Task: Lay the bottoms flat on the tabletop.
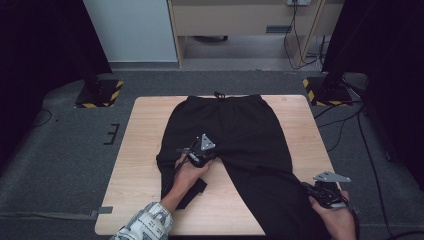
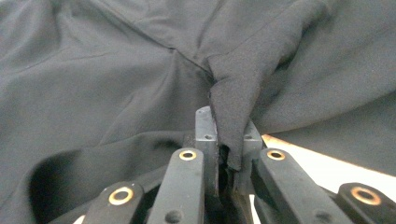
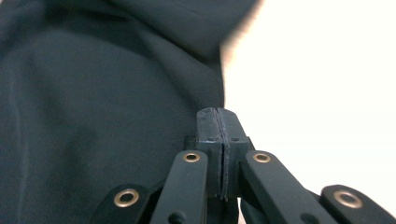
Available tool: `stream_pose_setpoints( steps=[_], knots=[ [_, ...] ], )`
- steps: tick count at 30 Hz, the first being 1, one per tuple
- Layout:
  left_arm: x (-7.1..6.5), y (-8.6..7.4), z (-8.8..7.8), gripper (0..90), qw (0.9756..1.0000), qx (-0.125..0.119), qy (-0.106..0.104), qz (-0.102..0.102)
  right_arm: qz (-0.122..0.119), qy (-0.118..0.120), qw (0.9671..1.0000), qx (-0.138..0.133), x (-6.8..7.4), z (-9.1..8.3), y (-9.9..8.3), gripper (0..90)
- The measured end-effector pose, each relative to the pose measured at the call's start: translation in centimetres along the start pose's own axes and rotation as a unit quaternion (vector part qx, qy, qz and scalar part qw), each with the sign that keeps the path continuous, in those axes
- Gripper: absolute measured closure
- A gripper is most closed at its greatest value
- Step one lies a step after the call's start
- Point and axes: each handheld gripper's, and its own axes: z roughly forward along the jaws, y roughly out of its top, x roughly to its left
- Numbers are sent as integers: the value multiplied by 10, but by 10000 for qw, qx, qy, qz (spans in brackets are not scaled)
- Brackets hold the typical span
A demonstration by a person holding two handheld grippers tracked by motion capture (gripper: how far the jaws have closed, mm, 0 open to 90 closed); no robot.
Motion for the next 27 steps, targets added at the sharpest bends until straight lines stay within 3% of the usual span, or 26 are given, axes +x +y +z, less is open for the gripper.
stream_pose_setpoints(
  steps=[2, 3, 5, 7, 14, 15, 16, 19, 21, 27],
  knots=[
    [0, -1, 2, 820, 10000, 40, -64, -3, 56, 136, 9999, -31, -4, -3, -5, 879],
    [-1, -1, 2, 815, 10000, 55, -63, 24, 57, 256, 9996, -112, -5, -2, -7, 835],
    [-3, -1, 4, 809, 9999, 82, -81, 78, 75, 234, 9992, -325, -5, -1, -3, 683],
    [-5, -1, 5, 805, 9998, 127, -92, 99, 134, 214, 9984, -513, -4, 3, 3, 593],
    [-5, -4, 9, 789, 9997, 160, -162, 72, 91, 153, 9987, -487, 1, 33, 21, 491],
    [-5, -4, 9, 789, 9997, 156, -184, 52, 175, 182, 9987, -450, 0, 38, 24, 471],
    [-5, -4, 10, 789, 9996, 161, -221, 31, 182, 174, 9987, -448, -1, 40, 26, 479],
    [-6, -1, 8, 811, 9994, 139, -310, 62, 114, 210, 9988, -419, -2, 48, 31, 741],
    [-5, 2, 5, 814, 9994, 45, -330, 55, 54, 191, 9983, -542, -2, 47, 34, 846],
    [-2, 11, 4, 817, 9994, -16, -326, 100, 225, 173, 9955, -905, -11, 40, 53, 875]
  ],
)
